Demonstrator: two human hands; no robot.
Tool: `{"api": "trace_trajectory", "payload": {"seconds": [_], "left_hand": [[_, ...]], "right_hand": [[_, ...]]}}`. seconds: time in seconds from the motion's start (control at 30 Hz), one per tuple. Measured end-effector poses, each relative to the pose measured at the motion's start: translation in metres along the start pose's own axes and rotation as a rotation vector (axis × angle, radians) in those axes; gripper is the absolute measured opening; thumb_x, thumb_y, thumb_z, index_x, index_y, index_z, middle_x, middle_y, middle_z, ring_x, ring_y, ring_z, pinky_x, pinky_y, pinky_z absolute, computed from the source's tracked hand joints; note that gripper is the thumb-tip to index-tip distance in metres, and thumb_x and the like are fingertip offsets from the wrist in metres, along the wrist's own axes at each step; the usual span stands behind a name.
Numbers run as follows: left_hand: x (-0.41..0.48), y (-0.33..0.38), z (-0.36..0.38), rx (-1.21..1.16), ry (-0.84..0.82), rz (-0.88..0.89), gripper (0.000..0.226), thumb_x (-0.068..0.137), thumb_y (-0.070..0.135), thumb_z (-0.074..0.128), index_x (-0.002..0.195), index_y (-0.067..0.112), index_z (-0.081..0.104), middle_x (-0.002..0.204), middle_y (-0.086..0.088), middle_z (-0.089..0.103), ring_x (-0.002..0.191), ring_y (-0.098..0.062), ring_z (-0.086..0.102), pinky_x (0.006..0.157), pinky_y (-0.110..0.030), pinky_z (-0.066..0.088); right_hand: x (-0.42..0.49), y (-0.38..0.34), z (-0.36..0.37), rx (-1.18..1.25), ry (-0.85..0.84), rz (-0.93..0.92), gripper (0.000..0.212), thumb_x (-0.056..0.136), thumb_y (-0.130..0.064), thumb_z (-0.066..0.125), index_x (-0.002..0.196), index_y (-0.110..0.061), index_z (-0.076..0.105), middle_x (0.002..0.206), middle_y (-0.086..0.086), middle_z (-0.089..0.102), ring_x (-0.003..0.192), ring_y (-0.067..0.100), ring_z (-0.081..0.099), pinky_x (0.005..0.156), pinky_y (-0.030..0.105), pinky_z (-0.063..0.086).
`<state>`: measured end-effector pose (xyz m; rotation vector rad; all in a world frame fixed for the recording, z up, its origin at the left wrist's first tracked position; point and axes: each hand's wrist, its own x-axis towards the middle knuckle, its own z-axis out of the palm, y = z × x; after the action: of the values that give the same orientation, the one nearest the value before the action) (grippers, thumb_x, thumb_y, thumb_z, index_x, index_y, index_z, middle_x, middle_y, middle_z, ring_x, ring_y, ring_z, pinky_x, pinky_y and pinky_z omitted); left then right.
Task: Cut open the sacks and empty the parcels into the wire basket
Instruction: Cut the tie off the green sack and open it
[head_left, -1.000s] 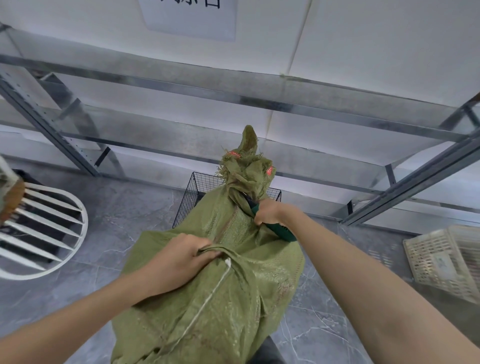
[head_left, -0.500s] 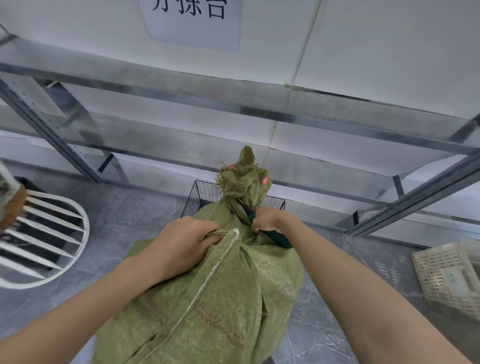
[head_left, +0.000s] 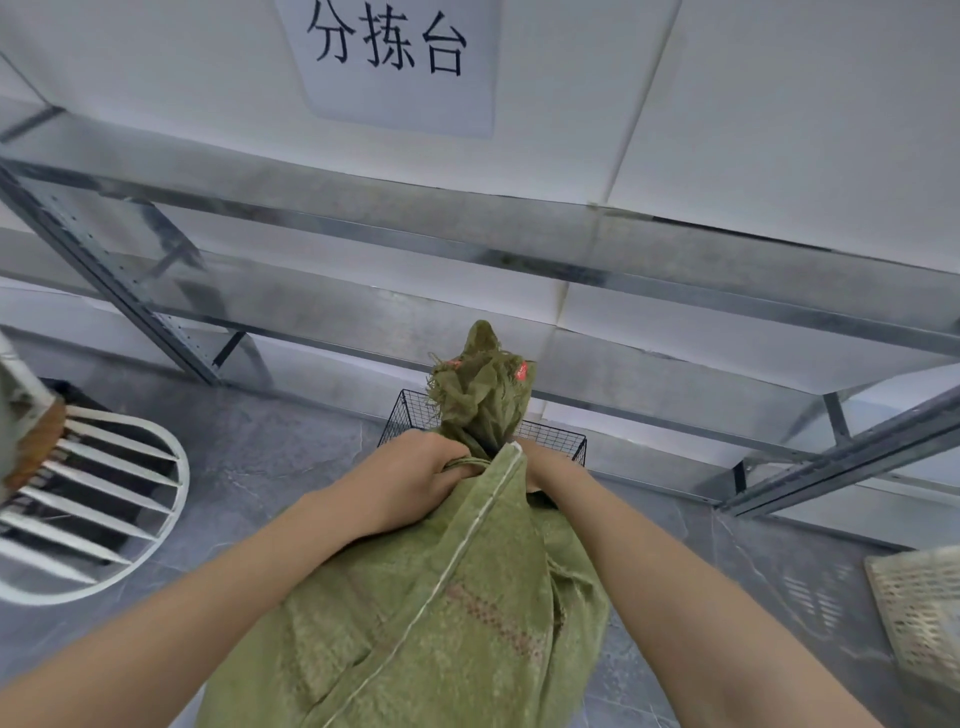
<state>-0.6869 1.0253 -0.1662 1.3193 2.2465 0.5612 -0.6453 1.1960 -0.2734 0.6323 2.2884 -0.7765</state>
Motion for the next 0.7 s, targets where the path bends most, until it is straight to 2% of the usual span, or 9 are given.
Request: {"api": "trace_trajectory", "payload": {"seconds": [0.1, 0.23, 0.33, 0.4, 0.5, 0.6, 0.7], "left_hand": [[0.022, -0.001, 0.004, -0.118, -0.1, -0.048, 0.045, 0.093, 0.027, 0.054, 0.049, 0.026, 0.042, 0.047, 0.014, 0.047, 0.047, 0.002, 0.042, 0.049, -0.013, 0.028], [0.042, -0.006, 0.015, -0.249, -0.256, -0.089, 0.04, 0.093, 0.031, 0.055, 0.06, 0.009, 0.054, 0.059, 0.002, 0.048, 0.054, -0.003, 0.038, 0.054, -0.019, 0.034], [0.051, -0.012, 0.023, -0.269, -0.314, -0.114, 0.04, 0.093, 0.03, 0.054, 0.071, -0.003, 0.058, 0.064, -0.003, 0.049, 0.06, -0.007, 0.04, 0.059, -0.025, 0.036], [0.057, -0.014, 0.027, -0.273, -0.333, -0.13, 0.041, 0.093, 0.03, 0.054, 0.072, -0.005, 0.058, 0.065, -0.004, 0.048, 0.06, -0.008, 0.04, 0.057, -0.023, 0.034], [0.066, -0.017, 0.03, -0.296, -0.367, -0.167, 0.041, 0.092, 0.032, 0.055, 0.066, 0.0, 0.057, 0.063, -0.002, 0.046, 0.06, -0.009, 0.038, 0.055, -0.021, 0.032], [0.074, -0.021, 0.03, -0.341, -0.41, -0.241, 0.037, 0.091, 0.034, 0.057, 0.059, 0.016, 0.057, 0.057, 0.006, 0.046, 0.055, -0.005, 0.039, 0.055, -0.019, 0.034], [0.078, -0.025, 0.034, -0.44, -0.473, -0.324, 0.03, 0.09, 0.035, 0.059, 0.073, 0.012, 0.066, 0.065, 0.003, 0.055, 0.059, -0.005, 0.047, 0.059, -0.018, 0.039]], "right_hand": [[0.004, -0.002, -0.01, -0.07, 0.023, 0.041, 0.03, 0.095, -0.015, 0.049, 0.121, -0.001, 0.056, 0.12, 0.017, 0.059, 0.109, 0.032, 0.058, 0.091, 0.038, 0.048], [0.01, 0.007, -0.014, -0.178, 0.082, 0.003, 0.031, 0.091, -0.012, 0.054, 0.12, -0.003, 0.057, 0.119, 0.016, 0.061, 0.107, 0.033, 0.059, 0.085, 0.036, 0.047], [0.015, 0.014, -0.011, -0.229, 0.075, 0.016, 0.029, 0.091, -0.016, 0.055, 0.116, -0.004, 0.059, 0.12, 0.014, 0.061, 0.109, 0.033, 0.058, 0.089, 0.037, 0.047], [0.02, 0.017, -0.008, -0.235, 0.054, 0.027, 0.03, 0.093, -0.017, 0.054, 0.119, -0.003, 0.058, 0.125, 0.015, 0.06, 0.113, 0.032, 0.057, 0.091, 0.037, 0.045], [0.029, 0.022, -0.004, -0.212, 0.042, 0.019, 0.03, 0.093, -0.014, 0.051, 0.121, -0.003, 0.055, 0.126, 0.016, 0.059, 0.114, 0.033, 0.057, 0.093, 0.038, 0.046], [0.036, 0.028, 0.005, -0.167, 0.169, -0.034, 0.035, 0.092, -0.012, 0.05, 0.126, -0.004, 0.045, 0.125, 0.018, 0.057, 0.111, 0.035, 0.057, 0.088, 0.041, 0.047], [0.039, 0.035, 0.013, -0.194, 0.305, -0.058, 0.043, 0.09, -0.012, 0.053, 0.129, -0.005, 0.037, 0.128, 0.016, 0.052, 0.11, 0.036, 0.057, 0.079, 0.04, 0.045]]}}
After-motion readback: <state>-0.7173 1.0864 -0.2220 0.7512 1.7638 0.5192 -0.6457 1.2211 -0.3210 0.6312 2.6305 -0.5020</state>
